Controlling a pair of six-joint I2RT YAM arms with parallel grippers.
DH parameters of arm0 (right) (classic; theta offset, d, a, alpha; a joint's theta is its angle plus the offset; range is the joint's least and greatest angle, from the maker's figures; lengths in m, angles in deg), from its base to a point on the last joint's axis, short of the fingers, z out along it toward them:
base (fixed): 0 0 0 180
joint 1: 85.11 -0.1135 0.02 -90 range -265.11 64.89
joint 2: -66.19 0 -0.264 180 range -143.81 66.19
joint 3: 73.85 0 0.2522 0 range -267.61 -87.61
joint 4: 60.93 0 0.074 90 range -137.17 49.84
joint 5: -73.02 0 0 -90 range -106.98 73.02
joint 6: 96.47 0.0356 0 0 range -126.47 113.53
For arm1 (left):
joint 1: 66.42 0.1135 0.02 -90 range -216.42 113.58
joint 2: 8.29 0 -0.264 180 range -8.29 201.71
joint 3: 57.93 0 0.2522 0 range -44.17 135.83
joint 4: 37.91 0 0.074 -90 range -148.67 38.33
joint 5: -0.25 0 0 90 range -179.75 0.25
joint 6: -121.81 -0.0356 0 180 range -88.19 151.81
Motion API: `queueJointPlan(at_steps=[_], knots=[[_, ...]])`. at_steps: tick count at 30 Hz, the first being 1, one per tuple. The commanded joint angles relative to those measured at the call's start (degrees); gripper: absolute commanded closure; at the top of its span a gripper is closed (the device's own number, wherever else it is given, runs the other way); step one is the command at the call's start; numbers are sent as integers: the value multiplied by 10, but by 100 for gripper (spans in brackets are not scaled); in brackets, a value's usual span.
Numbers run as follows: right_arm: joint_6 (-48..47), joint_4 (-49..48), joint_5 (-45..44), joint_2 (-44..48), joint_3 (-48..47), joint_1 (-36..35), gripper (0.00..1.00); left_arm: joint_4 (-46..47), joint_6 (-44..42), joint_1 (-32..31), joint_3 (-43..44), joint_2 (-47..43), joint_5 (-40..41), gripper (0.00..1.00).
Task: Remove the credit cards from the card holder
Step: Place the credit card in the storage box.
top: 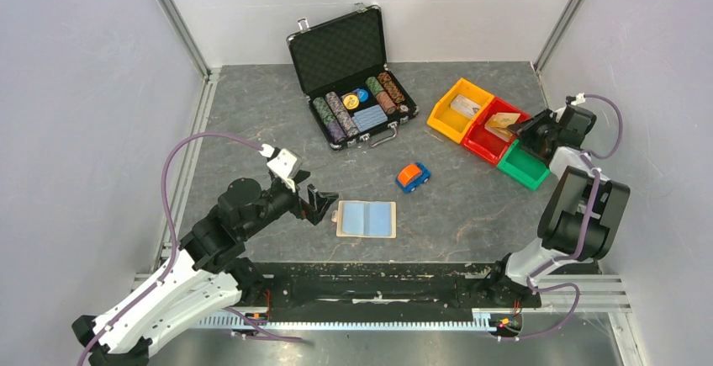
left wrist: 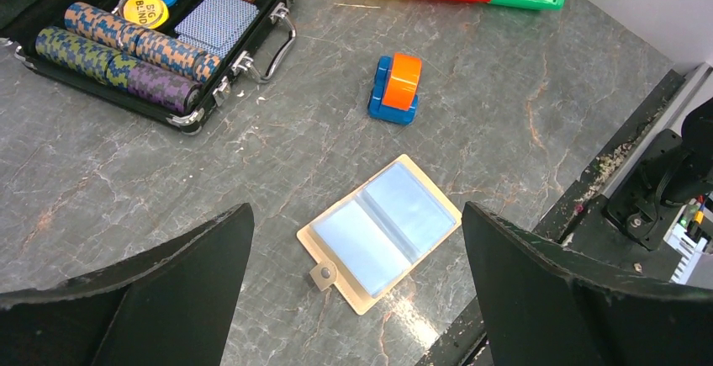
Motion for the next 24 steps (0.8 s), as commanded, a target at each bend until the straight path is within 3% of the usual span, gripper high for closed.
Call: queueJointPlan(at_steps=[1,24], knots=[[14,-13,-12,-36,-42,0,100,5,-32,3,2,2,-8,0],[36,9,-65,-131,-126,-20,100,2,-40,3,0,-13,-8,0]])
